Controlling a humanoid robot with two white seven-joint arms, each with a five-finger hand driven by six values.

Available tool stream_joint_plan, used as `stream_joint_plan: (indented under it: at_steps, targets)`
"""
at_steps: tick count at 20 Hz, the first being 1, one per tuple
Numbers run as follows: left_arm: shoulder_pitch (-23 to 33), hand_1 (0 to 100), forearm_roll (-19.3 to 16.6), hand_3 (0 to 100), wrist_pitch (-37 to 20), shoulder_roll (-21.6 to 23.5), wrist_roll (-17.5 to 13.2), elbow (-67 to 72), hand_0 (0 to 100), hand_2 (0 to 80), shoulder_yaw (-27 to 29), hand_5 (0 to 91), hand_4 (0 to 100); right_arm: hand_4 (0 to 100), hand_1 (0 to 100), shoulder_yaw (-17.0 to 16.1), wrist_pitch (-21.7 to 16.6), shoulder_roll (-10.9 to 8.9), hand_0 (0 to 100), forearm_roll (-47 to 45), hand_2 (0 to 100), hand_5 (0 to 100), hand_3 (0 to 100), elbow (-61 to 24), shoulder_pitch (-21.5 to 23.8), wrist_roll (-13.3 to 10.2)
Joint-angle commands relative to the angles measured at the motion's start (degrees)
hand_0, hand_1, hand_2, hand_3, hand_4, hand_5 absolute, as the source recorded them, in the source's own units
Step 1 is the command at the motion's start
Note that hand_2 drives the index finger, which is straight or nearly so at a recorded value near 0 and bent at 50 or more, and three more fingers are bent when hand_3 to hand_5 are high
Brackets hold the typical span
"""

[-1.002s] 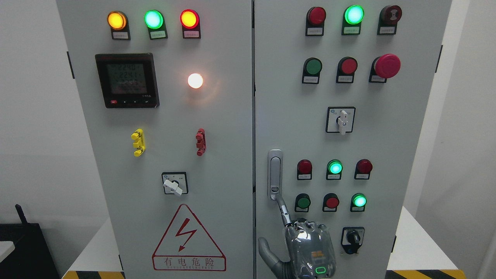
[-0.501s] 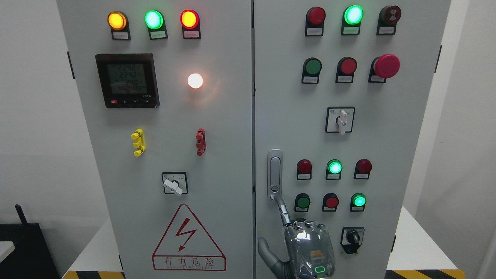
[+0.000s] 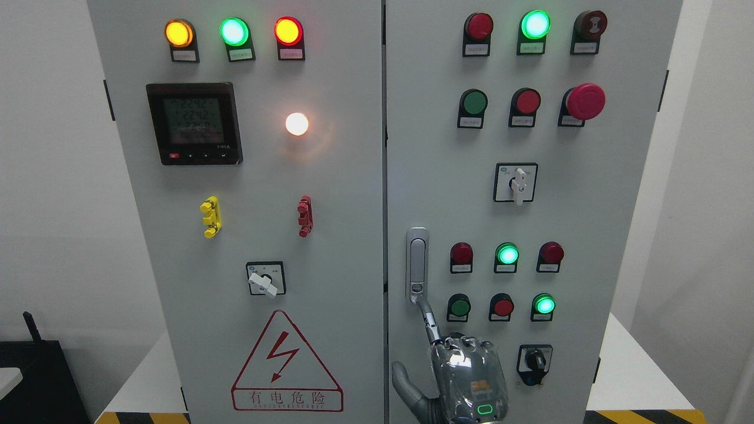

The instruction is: Release door handle

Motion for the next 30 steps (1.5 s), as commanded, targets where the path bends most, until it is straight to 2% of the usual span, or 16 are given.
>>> stream_joint_plan:
  at_steps: [1, 30]
  targets:
    - [0.0, 39, 0.0, 0, 0.0, 0.0, 0.0, 1.0, 12, 0.0, 0.6, 0.0, 0, 88, 19, -0.1, 0.1, 0.0, 38, -0.1, 0, 95, 97, 0.9, 0.0, 0.4]
    - [0.0, 39, 0.0, 0, 0.0, 0.0, 0.0, 1.0, 12, 0.0, 0.6, 0.0, 0, 88, 19, -0.2, 0.3, 0.0, 38, -0.3, 0, 95, 98, 2.1, 0.1, 0.3]
